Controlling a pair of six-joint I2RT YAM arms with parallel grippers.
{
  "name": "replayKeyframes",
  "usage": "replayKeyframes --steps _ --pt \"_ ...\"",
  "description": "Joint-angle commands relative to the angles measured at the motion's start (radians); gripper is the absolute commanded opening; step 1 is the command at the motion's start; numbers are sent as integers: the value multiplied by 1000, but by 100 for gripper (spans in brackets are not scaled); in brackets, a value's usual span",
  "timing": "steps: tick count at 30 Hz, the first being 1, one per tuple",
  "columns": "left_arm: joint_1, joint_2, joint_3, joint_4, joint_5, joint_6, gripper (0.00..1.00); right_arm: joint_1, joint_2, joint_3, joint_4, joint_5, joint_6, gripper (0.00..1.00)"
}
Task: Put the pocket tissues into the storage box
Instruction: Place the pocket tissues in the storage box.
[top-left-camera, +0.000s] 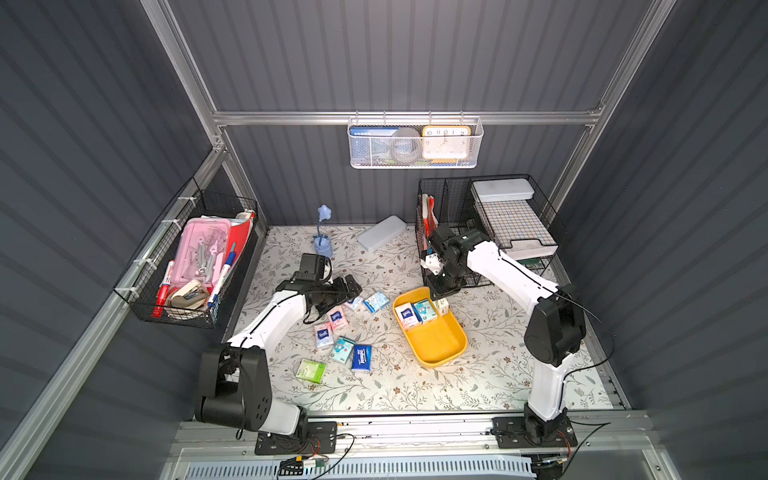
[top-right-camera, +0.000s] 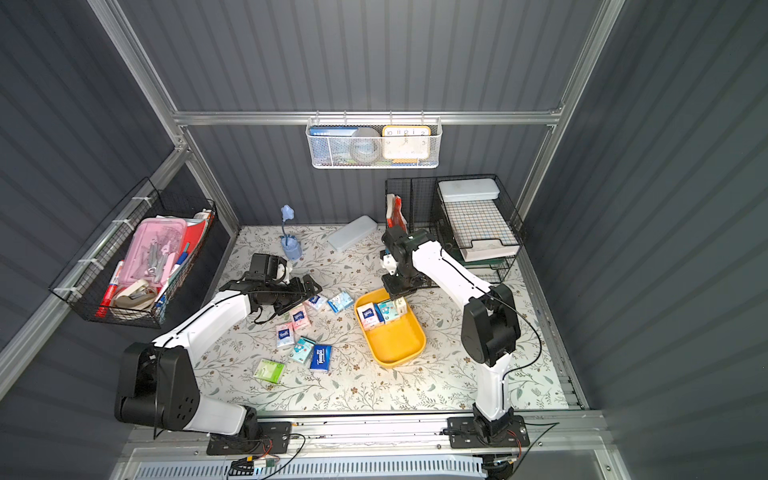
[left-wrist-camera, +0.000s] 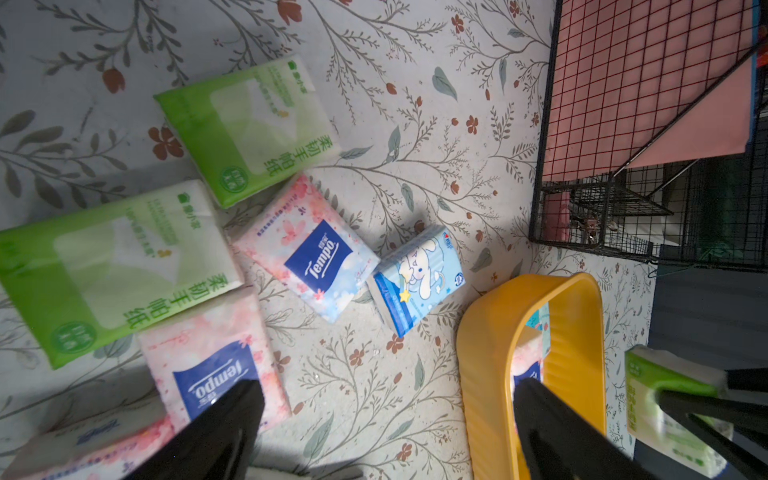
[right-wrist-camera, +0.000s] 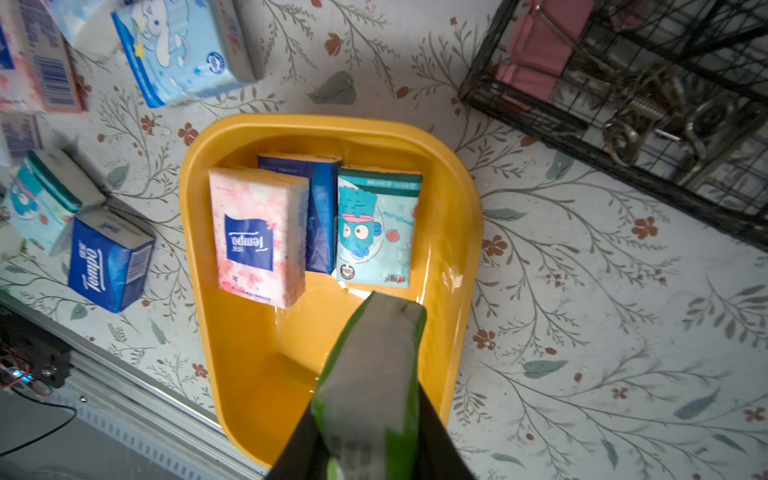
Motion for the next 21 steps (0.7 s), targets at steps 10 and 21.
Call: replayKeyframes --steps 10,21 --pt "-7 -1 6 -16 -28 -14 99 75 162 85 25 264 5 30" --pt "-7 -22 -5 -24 -42 -8 99 127 244 215 -12 332 40 50"
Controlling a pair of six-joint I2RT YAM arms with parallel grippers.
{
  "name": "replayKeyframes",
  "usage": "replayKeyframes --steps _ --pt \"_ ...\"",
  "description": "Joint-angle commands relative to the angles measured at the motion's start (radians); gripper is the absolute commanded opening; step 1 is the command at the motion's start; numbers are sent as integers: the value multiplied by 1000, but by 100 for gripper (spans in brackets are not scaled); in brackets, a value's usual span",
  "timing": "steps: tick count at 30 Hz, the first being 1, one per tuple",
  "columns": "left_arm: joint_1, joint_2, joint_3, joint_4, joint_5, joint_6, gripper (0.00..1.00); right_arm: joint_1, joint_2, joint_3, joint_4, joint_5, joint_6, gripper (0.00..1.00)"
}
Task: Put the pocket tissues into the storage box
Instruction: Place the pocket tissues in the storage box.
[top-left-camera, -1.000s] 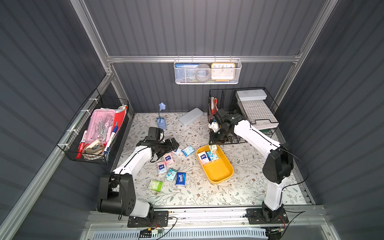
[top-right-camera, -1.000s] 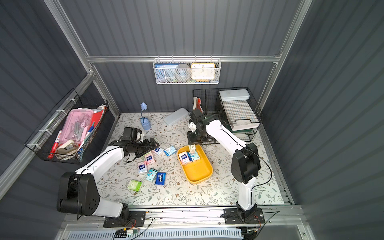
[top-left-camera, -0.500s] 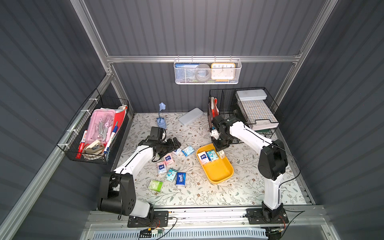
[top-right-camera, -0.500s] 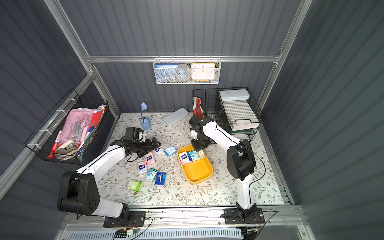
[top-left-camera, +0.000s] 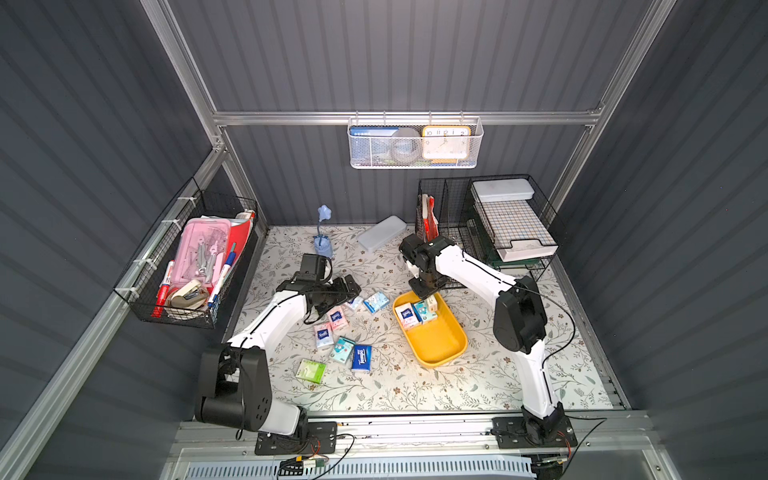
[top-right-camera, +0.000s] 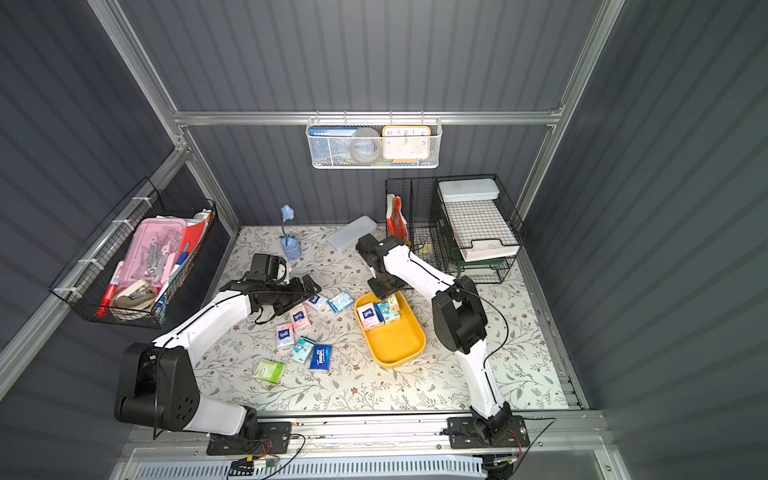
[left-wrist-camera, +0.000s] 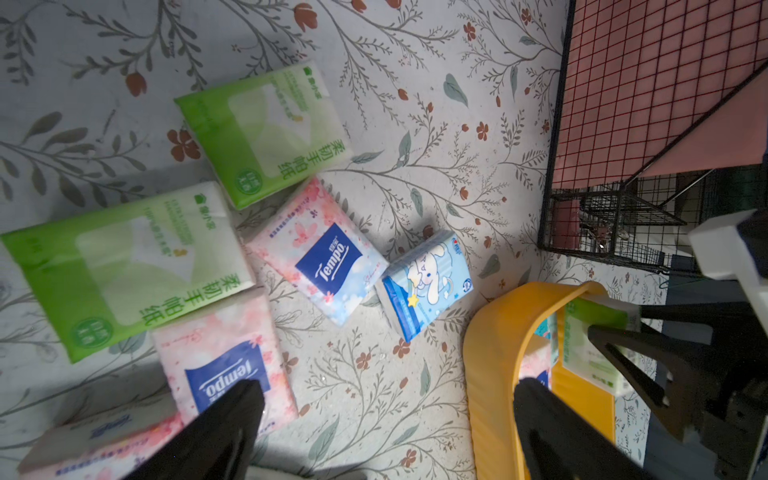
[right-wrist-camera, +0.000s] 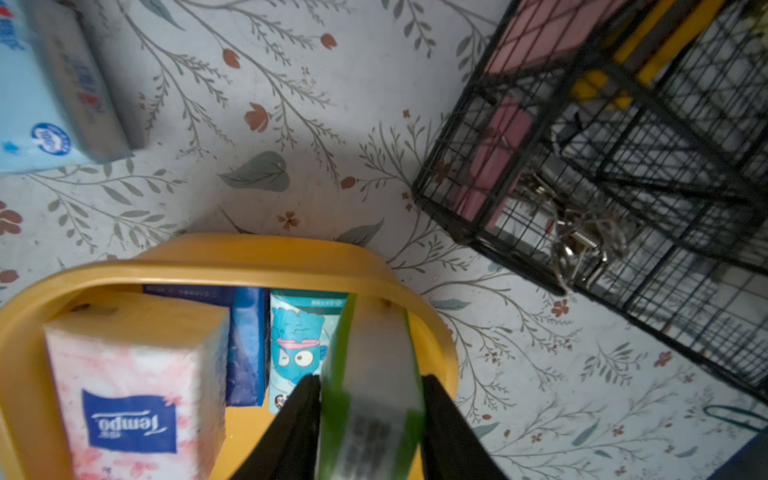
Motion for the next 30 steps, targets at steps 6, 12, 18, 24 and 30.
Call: replayKeyframes --steps 6,12,18,24,30 --pt "-4 -37 -9 -32 -27 7 99 0 -27 28 -21 -102 75 54" --pt "-3 -45 -11 -34 -36 5 99 -40 -99 -40 66 -353 160 54" --pt "-4 -57 -11 -40 -47 7 99 -55 -119 -122 114 -456 218 53" --pt "-3 -63 -12 -70 -62 18 99 -52 -221 -220 240 -480 279 51" --pt "-4 -81 -29 -77 -110 -16 99 74 -232 -213 220 -328 281 52"
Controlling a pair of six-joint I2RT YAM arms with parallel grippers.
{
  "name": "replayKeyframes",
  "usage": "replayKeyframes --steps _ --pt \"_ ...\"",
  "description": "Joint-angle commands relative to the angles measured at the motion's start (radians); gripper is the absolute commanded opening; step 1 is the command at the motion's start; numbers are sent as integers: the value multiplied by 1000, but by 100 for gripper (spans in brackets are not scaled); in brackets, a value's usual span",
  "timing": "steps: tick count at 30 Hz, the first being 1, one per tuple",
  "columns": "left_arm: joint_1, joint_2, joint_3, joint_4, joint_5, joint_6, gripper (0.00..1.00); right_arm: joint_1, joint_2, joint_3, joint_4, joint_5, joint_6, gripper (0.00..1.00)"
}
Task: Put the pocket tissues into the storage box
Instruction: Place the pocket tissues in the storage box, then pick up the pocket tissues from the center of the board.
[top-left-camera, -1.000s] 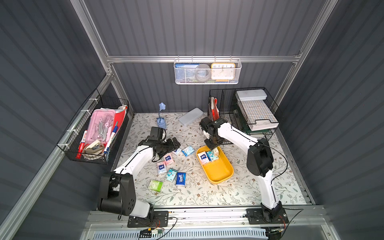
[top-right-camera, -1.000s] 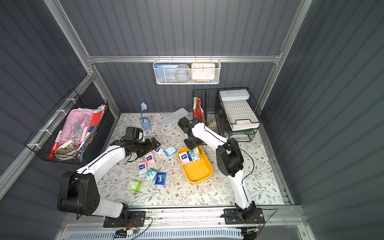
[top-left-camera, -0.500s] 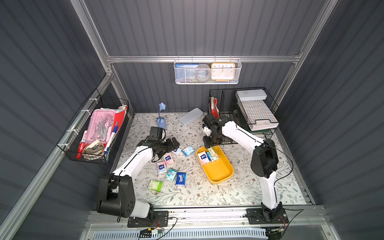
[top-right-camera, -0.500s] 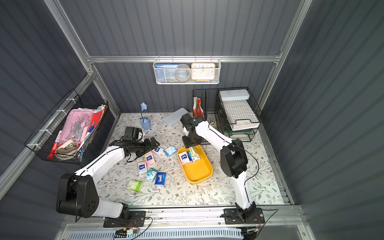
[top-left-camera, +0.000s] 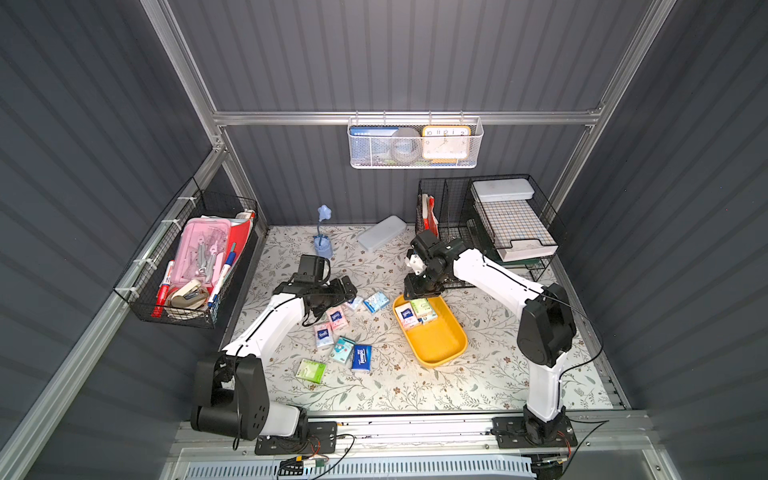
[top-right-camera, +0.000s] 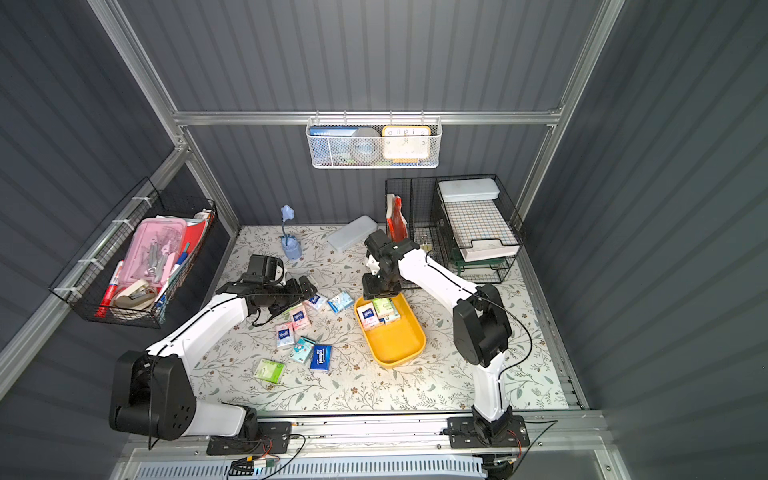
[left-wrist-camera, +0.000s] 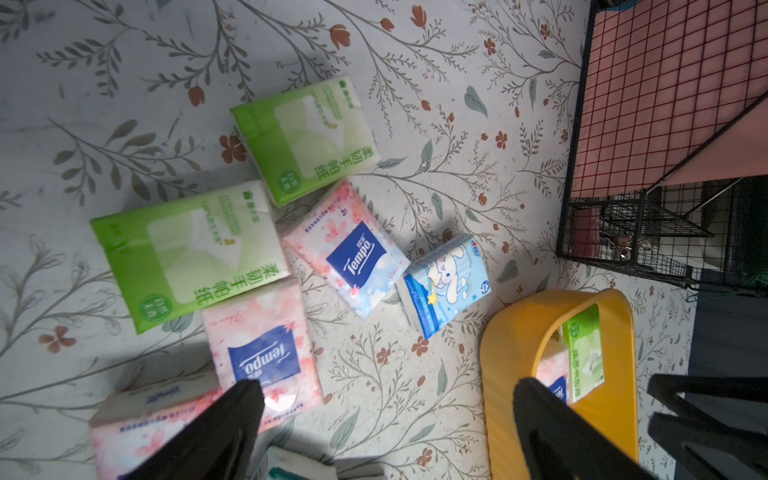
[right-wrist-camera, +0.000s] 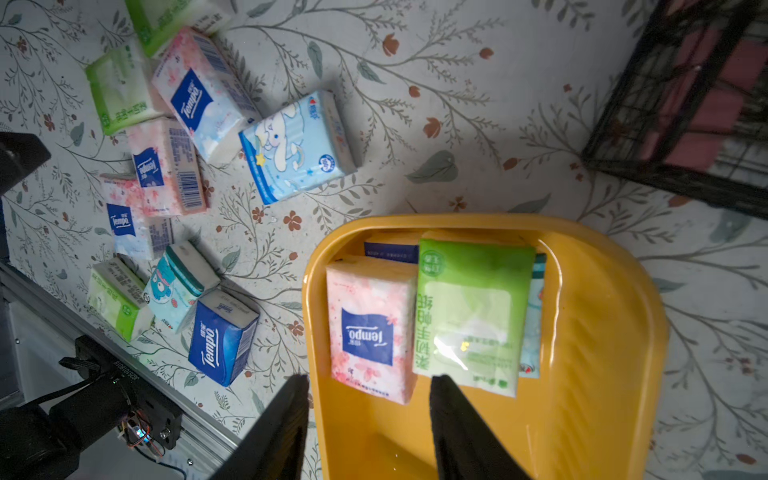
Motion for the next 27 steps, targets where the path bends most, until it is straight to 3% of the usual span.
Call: replayKeyframes --steps 1,5,7,13,19,27 --pt "-2 -31 -17 -50 -40 -14 99 89 -13 1 24 71 24 52" --pt "-2 -47 -25 -113 -82 -46 99 184 5 11 59 116 56 52" --pt "-2 -66 -27 -139 -100 -4 99 218 7 7 84 132 100 53" --pt "-31 -121 -29 -245 -149 1 94 234 -74 -94 218 239 252 55" --pt "-199 -191 -78 -333 -192 -141 89 230 -114 -95 185 372 260 55" --pt "-462 -209 -160 -330 -205 -371 86 194 -211 -204 216 396 304 55"
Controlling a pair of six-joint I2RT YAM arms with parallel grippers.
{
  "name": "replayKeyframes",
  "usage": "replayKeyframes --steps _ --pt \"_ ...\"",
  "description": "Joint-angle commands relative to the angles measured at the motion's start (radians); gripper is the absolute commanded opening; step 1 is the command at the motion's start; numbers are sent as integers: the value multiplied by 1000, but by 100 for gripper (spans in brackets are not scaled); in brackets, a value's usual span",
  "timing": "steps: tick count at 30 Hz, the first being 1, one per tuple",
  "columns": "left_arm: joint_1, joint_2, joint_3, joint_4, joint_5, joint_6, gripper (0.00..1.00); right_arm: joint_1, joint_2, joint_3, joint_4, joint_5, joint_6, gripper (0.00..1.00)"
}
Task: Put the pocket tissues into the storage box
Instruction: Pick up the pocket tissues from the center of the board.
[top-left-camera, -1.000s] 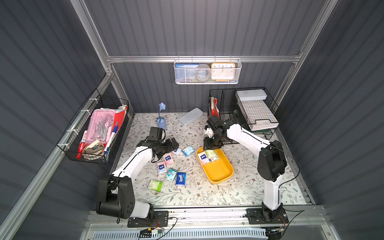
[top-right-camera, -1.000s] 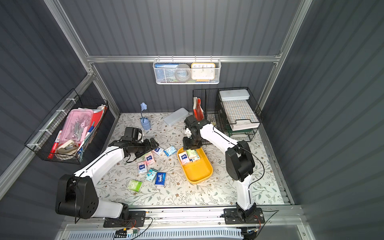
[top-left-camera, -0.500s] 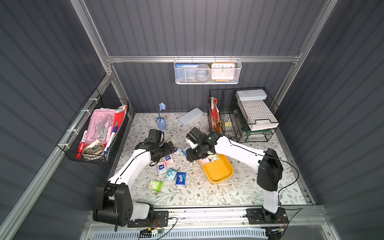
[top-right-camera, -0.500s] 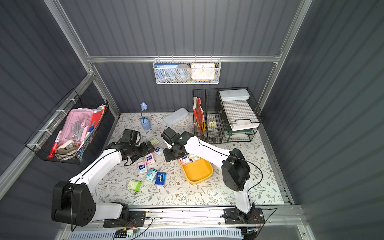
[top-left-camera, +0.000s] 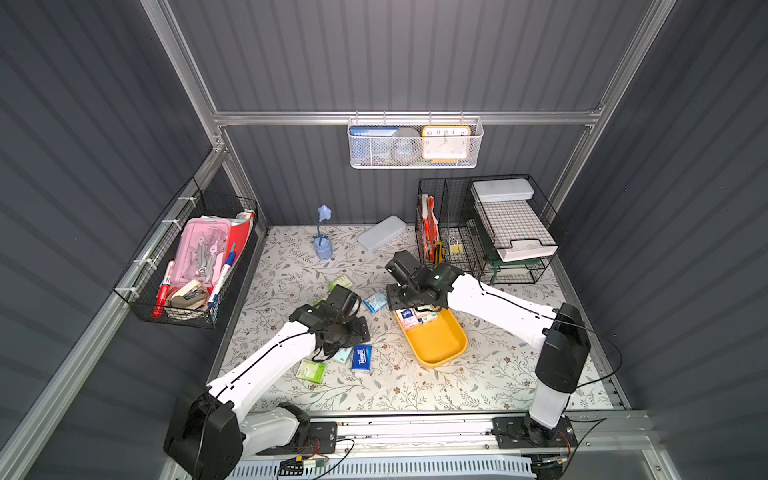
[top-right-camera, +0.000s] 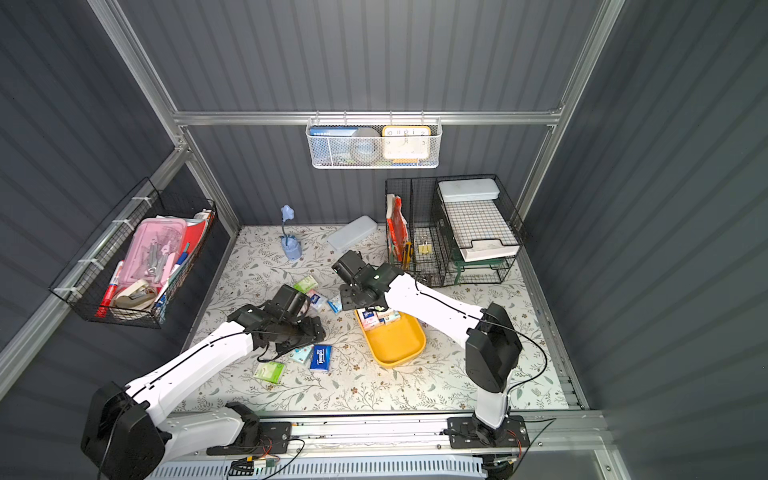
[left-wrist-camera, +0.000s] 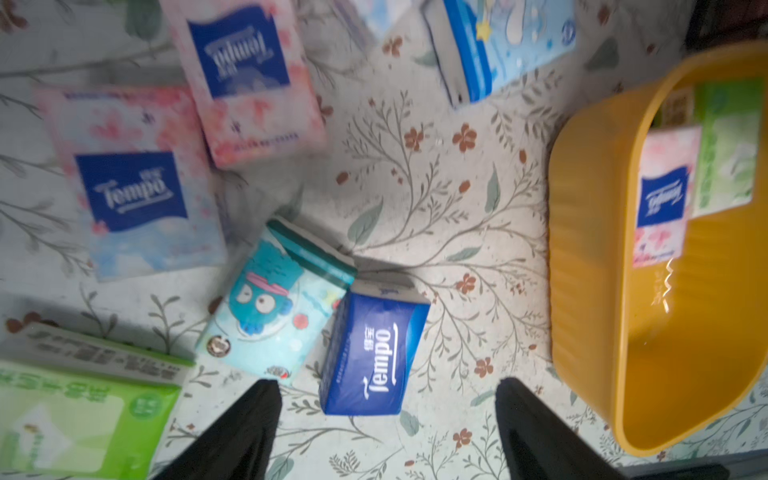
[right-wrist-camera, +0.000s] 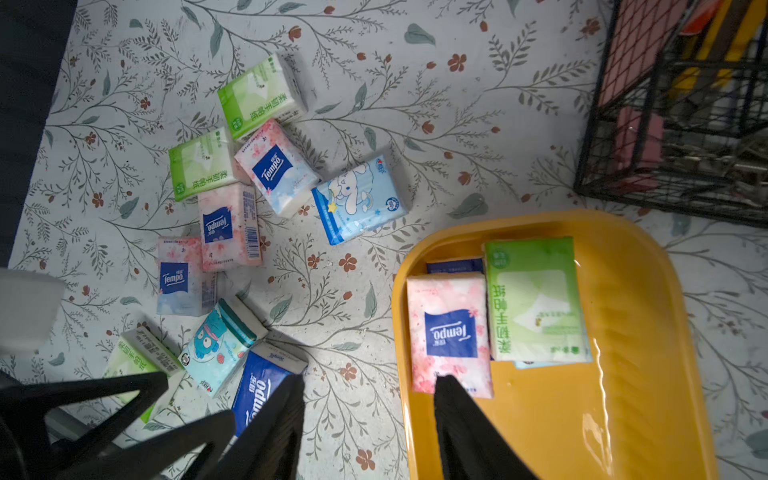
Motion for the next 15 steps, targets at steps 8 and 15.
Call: replayKeyframes --steps 8,15 --pt "-104 77 -39 -9 -40 -181 86 -81 -207 -252 84 33 50 55" --pt "-105 175 -25 33 -66 -158 75 -136 -333 -410 104 41 60 54"
